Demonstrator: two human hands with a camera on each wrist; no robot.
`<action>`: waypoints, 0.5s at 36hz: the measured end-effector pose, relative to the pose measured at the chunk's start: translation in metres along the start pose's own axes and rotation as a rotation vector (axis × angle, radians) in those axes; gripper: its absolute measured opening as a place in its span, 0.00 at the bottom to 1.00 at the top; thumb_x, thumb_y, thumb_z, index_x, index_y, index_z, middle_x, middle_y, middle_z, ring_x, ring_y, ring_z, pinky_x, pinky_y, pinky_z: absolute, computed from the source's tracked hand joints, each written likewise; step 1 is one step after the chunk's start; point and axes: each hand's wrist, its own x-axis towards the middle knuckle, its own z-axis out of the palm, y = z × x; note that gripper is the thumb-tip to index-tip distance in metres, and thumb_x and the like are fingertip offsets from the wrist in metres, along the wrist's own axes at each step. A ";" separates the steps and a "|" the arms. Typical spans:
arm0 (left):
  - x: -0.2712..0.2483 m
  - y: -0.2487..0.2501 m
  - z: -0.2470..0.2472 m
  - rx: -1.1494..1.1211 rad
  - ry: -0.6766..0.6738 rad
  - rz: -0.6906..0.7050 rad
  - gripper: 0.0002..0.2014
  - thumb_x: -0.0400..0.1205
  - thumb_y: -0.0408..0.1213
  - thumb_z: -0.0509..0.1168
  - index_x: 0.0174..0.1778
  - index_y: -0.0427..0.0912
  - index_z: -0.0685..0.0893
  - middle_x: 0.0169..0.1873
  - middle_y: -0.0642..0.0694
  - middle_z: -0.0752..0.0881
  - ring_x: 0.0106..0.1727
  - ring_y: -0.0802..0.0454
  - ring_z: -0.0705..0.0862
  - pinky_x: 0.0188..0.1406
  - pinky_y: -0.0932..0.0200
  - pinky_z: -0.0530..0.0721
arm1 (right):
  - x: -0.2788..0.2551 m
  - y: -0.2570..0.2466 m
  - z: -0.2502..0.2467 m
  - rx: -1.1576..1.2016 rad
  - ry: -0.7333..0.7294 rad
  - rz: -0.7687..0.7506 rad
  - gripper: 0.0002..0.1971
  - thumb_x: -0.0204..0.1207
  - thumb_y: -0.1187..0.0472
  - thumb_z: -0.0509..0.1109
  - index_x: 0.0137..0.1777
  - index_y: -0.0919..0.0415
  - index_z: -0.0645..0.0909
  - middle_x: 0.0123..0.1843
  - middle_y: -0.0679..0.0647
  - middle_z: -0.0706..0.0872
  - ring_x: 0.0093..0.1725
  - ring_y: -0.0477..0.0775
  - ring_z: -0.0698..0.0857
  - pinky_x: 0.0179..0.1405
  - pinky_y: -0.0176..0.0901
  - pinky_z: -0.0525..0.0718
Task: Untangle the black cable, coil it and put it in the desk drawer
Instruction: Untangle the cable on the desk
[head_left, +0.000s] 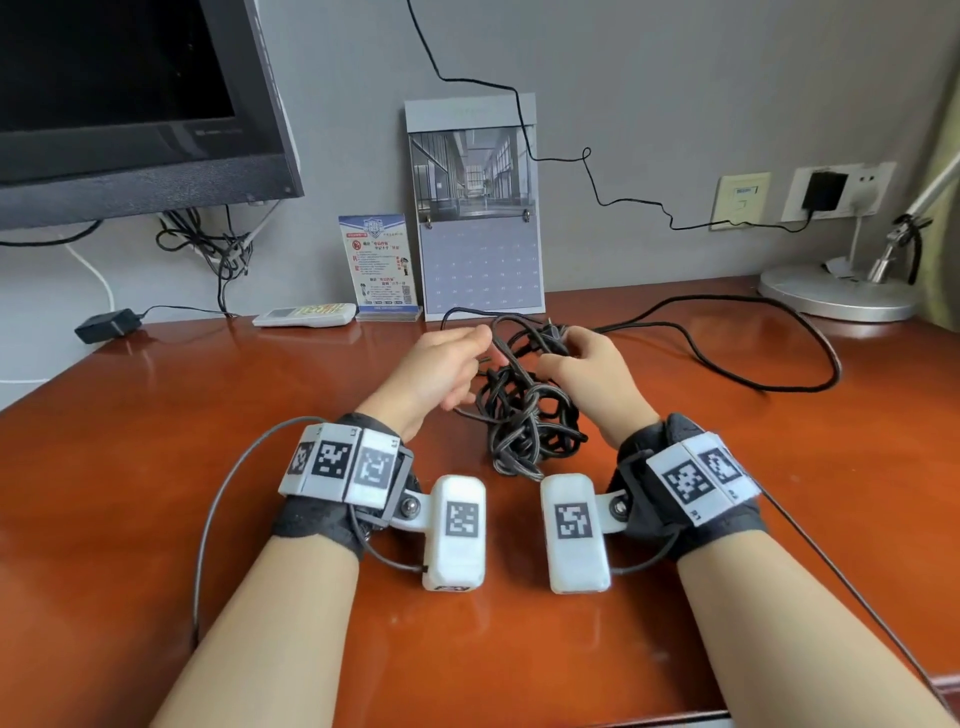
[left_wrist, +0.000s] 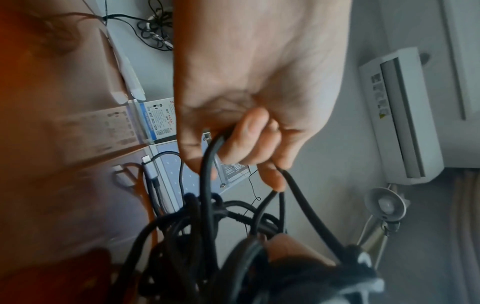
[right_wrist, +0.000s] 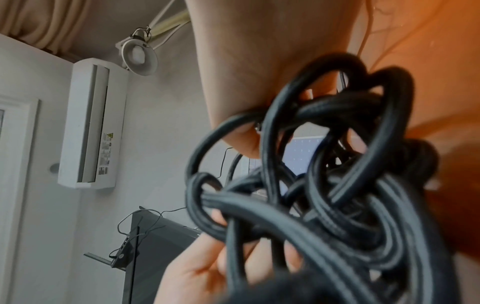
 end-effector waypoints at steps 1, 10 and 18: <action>0.001 0.000 -0.001 -0.015 0.013 0.011 0.16 0.89 0.39 0.53 0.38 0.41 0.81 0.13 0.56 0.65 0.15 0.58 0.63 0.44 0.55 0.77 | 0.000 0.000 0.000 0.014 0.014 0.007 0.10 0.69 0.68 0.68 0.33 0.60 0.69 0.28 0.50 0.72 0.31 0.52 0.70 0.35 0.45 0.70; 0.005 -0.001 -0.017 -0.912 0.191 -0.033 0.16 0.83 0.33 0.50 0.30 0.43 0.73 0.20 0.53 0.66 0.21 0.57 0.64 0.39 0.56 0.70 | 0.005 0.003 -0.008 0.195 0.250 0.115 0.07 0.66 0.58 0.71 0.36 0.60 0.76 0.36 0.53 0.82 0.37 0.54 0.78 0.40 0.48 0.76; -0.002 0.000 -0.027 -0.285 -0.060 -0.241 0.20 0.86 0.47 0.54 0.31 0.42 0.78 0.09 0.52 0.67 0.11 0.59 0.59 0.21 0.64 0.58 | 0.008 0.007 -0.014 0.130 0.270 0.148 0.11 0.70 0.61 0.72 0.33 0.57 0.71 0.34 0.52 0.79 0.37 0.55 0.78 0.38 0.45 0.75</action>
